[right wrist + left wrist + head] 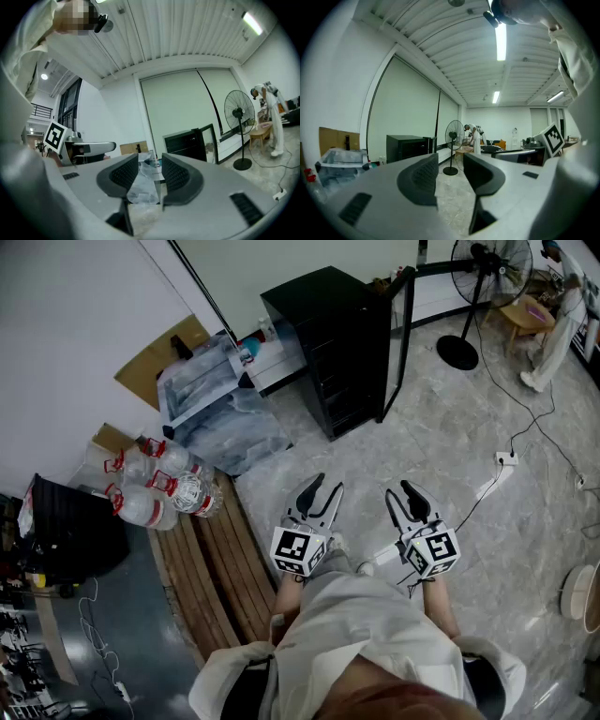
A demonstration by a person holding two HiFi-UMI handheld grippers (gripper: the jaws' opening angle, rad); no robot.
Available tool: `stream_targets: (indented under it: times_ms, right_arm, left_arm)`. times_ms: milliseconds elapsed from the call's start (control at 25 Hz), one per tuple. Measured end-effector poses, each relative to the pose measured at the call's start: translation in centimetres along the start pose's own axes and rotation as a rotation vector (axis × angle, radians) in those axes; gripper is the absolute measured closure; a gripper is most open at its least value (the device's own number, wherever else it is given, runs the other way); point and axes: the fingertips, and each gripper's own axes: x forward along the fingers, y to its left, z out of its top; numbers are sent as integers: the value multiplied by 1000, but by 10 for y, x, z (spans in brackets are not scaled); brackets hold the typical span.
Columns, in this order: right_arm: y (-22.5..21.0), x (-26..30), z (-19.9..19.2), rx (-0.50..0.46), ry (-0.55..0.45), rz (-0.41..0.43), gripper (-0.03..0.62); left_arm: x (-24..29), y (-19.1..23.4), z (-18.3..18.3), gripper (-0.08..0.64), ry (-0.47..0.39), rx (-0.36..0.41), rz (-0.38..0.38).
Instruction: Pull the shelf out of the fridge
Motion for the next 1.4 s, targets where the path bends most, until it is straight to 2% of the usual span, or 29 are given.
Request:
stream_targets:
  times_ms: [240, 560, 880, 1400]
  right_arm:
    - [0, -12, 10, 8, -55, 0, 437]
    - [-9, 5, 16, -8, -64, -4, 437]
    - [-27, 52, 24, -38, -41, -5, 436]
    - [-48, 140, 37, -51, -16, -47, 436]
  left_arm:
    - [-6, -14, 0, 388, -2, 2, 7]
    - [11, -2, 3, 388, -20, 18, 18]
    - [48, 33, 13, 388, -44, 19, -8]
    - [106, 107, 17, 390, -28, 22, -61]
